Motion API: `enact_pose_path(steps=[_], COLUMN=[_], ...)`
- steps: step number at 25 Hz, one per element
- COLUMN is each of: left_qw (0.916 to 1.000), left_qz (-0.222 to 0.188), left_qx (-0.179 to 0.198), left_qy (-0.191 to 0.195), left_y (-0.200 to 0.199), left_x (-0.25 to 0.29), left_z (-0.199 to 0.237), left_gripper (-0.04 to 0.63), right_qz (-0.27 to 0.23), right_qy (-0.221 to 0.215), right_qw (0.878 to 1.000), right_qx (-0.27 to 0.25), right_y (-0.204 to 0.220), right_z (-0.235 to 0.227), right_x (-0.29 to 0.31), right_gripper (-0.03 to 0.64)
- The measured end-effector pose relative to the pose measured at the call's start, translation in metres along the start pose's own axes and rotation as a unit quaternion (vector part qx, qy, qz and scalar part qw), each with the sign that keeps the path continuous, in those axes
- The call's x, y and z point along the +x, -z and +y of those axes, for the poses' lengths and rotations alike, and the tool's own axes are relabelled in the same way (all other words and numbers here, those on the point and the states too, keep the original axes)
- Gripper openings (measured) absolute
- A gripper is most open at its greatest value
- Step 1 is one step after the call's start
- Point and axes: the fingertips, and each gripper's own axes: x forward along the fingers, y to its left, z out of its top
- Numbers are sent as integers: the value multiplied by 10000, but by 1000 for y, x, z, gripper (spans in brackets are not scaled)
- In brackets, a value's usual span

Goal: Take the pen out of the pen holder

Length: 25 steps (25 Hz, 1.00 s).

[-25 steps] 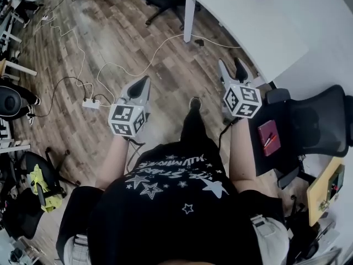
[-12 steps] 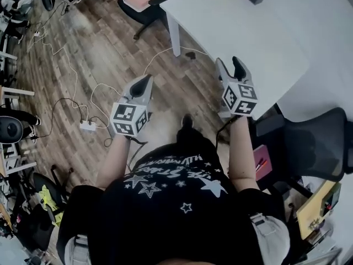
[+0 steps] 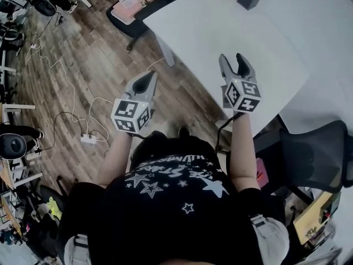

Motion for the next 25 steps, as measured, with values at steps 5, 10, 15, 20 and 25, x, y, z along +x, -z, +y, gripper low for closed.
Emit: enact_pose_path(steps=[5, 10, 15, 20, 25], left_qw=[9999, 9994, 9977, 9942, 9878], left_qz=[-19, 30, -12, -37, -80], left_qx=[85, 113, 153, 185, 278], left_qy=[90, 328, 665, 1058, 1532], left_y=[-10, -14, -24, -43, -67], left_x=[24, 59, 105, 168, 227], left_z=[0, 5, 17, 36, 49], left_gripper=[11, 11, 11, 11, 11], right_qz=[20, 36, 39, -39, -80], right_qy=[177, 397, 695, 1129, 1546], right_qw=[9998, 9991, 9974, 9934, 9876], right_qx=[-11, 128, 170, 220, 261], right_y=[1, 2, -3, -20, -38], right_z=[-17, -37, -58, -86, -112], right_x=[1, 10, 30, 57, 86], right_gripper=[258, 258, 258, 258, 258])
